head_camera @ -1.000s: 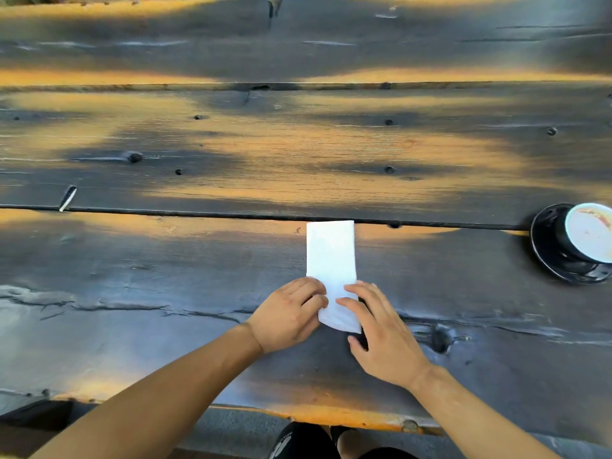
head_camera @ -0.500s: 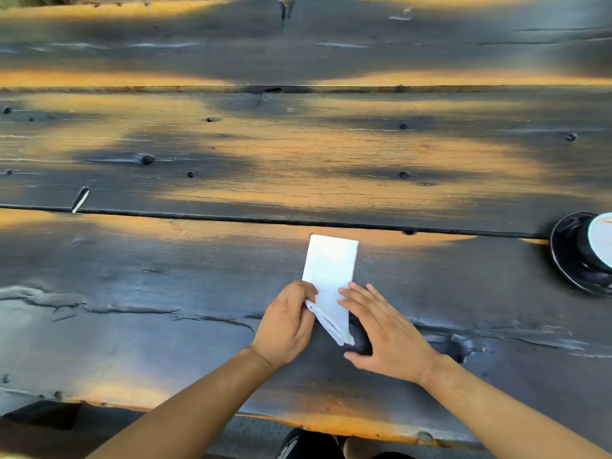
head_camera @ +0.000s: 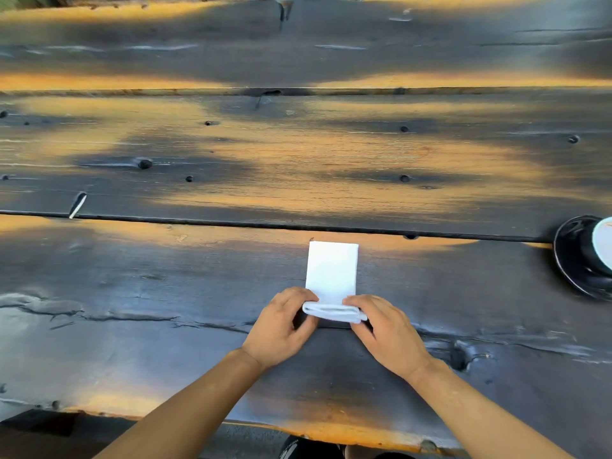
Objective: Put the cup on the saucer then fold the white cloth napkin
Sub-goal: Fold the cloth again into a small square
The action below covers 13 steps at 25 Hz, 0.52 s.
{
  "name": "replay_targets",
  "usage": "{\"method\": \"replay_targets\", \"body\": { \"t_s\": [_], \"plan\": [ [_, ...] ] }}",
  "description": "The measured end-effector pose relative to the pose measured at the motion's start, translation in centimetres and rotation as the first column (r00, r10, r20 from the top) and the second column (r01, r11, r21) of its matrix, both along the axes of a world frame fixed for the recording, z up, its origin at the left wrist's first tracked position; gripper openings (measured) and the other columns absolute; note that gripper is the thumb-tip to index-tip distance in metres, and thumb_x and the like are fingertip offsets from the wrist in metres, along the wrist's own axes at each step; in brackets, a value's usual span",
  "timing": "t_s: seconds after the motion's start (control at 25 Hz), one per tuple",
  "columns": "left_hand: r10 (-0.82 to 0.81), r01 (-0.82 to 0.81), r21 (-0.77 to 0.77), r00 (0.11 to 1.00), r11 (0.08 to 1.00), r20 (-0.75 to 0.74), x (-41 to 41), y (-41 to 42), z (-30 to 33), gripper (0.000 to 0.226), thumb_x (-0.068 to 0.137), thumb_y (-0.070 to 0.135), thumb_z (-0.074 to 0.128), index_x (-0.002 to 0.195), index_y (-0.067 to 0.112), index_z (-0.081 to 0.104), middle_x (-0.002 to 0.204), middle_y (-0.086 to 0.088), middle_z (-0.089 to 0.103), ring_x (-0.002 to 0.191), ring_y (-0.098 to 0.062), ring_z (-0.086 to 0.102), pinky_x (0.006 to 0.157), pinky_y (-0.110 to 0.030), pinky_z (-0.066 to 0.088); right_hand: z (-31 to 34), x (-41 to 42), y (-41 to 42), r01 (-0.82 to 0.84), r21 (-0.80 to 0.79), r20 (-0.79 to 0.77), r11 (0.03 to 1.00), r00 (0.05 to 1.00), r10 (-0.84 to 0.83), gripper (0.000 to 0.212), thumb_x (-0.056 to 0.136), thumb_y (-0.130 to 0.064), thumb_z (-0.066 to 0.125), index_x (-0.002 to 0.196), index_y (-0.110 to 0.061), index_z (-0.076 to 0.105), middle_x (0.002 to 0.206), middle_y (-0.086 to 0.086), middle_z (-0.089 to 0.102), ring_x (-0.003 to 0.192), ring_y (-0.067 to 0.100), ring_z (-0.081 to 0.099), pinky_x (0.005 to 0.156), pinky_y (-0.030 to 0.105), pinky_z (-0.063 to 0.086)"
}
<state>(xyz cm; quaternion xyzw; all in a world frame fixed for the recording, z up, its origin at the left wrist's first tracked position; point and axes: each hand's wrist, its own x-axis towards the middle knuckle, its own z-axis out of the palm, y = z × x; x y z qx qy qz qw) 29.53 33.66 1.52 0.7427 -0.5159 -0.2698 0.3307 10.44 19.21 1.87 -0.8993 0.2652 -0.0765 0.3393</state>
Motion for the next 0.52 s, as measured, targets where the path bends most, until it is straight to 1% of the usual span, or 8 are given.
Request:
{"method": "replay_targets", "body": {
  "t_s": [0.04, 0.12, 0.2, 0.24, 0.32, 0.4, 0.44, 0.52],
  "plan": [
    [0.054, -0.054, 0.02, 0.998, 0.998, -0.016, 0.1, -0.5, 0.2, 0.019, 0.098, 0.034, 0.052, 0.107, 0.021, 0.063, 0.096, 0.017, 0.061, 0.091, 0.0, 0.058, 0.08, -0.016, 0.044, 0.5, 0.6, -0.5, 0.045, 0.054, -0.061, 0.998, 0.997, -0.041, 0.024, 0.096, -0.025, 0.06, 0.118, -0.017, 0.065, 0.106, -0.003, 0.073, 0.095, 0.021, 0.066, 0.079, 0.035, 0.053],
    [0.182, -0.178, 0.108, 0.983, 0.978, -0.033, 0.4, -2.0, 0.5, 0.027, 0.102, 0.042, 0.048, 0.097, 0.019, 0.061, 0.078, 0.013, 0.058, 0.075, -0.004, 0.055, 0.066, -0.021, 0.04, 1.5, 2.3, -1.5, 0.126, 0.141, -0.175, 0.982, 0.979, -0.101, 0.024, 0.103, -0.034, 0.05, 0.115, -0.016, 0.062, 0.094, -0.003, 0.069, 0.084, 0.024, 0.062, 0.073, 0.039, 0.048],
    [0.304, -0.288, 0.197, 0.951, 0.937, -0.054, 0.8, -3.7, 0.5, 0.034, 0.102, 0.044, 0.049, 0.09, 0.014, 0.058, 0.07, 0.004, 0.059, 0.067, -0.013, 0.056, 0.062, -0.032, 0.042, 2.1, 4.2, -2.6, 0.178, 0.167, -0.251, 0.97, 0.959, -0.133, 0.03, 0.104, -0.041, 0.043, 0.105, -0.014, 0.057, 0.082, -0.001, 0.062, 0.075, 0.026, 0.055, 0.068, 0.041, 0.044],
    [0.357, -0.333, 0.237, 0.932, 0.913, -0.063, 1.0, -4.6, 0.5, 0.037, 0.102, 0.045, 0.049, 0.088, 0.011, 0.056, 0.068, 0.001, 0.06, 0.067, -0.021, 0.057, 0.064, -0.038, 0.044, 2.3, 5.0, -3.2, 0.201, 0.165, -0.284, 0.966, 0.947, -0.149, 0.032, 0.105, -0.043, 0.04, 0.104, -0.014, 0.054, 0.08, 0.003, 0.063, 0.074, 0.028, 0.053, 0.067, 0.041, 0.043],
    [0.42, -0.393, 0.3, 0.907, 0.869, -0.03, 1.1, -5.9, 0.5, 0.042, 0.102, 0.046, 0.047, 0.085, 0.009, 0.052, 0.069, -0.003, 0.062, 0.069, -0.03, 0.059, 0.065, -0.043, 0.044, 2.2, 6.1, -3.9, 0.232, 0.159, -0.338, 0.96, 0.926, -0.168, 0.036, 0.105, -0.045, 0.034, 0.108, -0.014, 0.053, 0.087, 0.012, 0.068, 0.08, 0.035, 0.058, 0.069, 0.042, 0.046],
    [0.406, -0.402, 0.328, 0.912, 0.855, 0.059, 1.4, -7.0, 0.3, 0.041, 0.104, 0.047, 0.043, 0.083, 0.012, 0.046, 0.069, -0.004, 0.061, 0.07, -0.034, 0.059, 0.063, -0.041, 0.04, 1.7, 6.7, -4.3, 0.273, 0.158, -0.383, 0.949, 0.903, -0.196, 0.038, 0.106, -0.045, 0.031, 0.109, -0.013, 0.053, 0.094, 0.017, 0.07, 0.09, 0.04, 0.061, 0.074, 0.044, 0.048],
    [0.394, -0.402, 0.338, 0.914, 0.851, 0.095, 1.5, -7.4, 0.2, 0.039, 0.104, 0.047, 0.041, 0.082, 0.015, 0.045, 0.07, -0.005, 0.061, 0.072, -0.036, 0.06, 0.063, -0.04, 0.039, 1.6, 7.1, -4.4, 0.291, 0.15, -0.403, 0.945, 0.891, -0.21, 0.039, 0.106, -0.044, 0.031, 0.106, -0.012, 0.053, 0.096, 0.017, 0.07, 0.093, 0.041, 0.061, 0.075, 0.044, 0.048],
    [0.382, -0.405, 0.366, 0.914, 0.838, 0.136, 1.6, -8.1, 0.1, 0.038, 0.104, 0.048, 0.04, 0.083, 0.017, 0.044, 0.073, -0.007, 0.064, 0.075, -0.037, 0.062, 0.064, -0.039, 0.041, 1.4, 7.7, -4.5, 0.334, 0.136, -0.423, 0.933, 0.871, -0.25, 0.037, 0.105, -0.042, 0.035, 0.098, -0.011, 0.054, 0.096, 0.016, 0.071, 0.094, 0.04, 0.061, 0.073, 0.042, 0.044]
  ]
}}
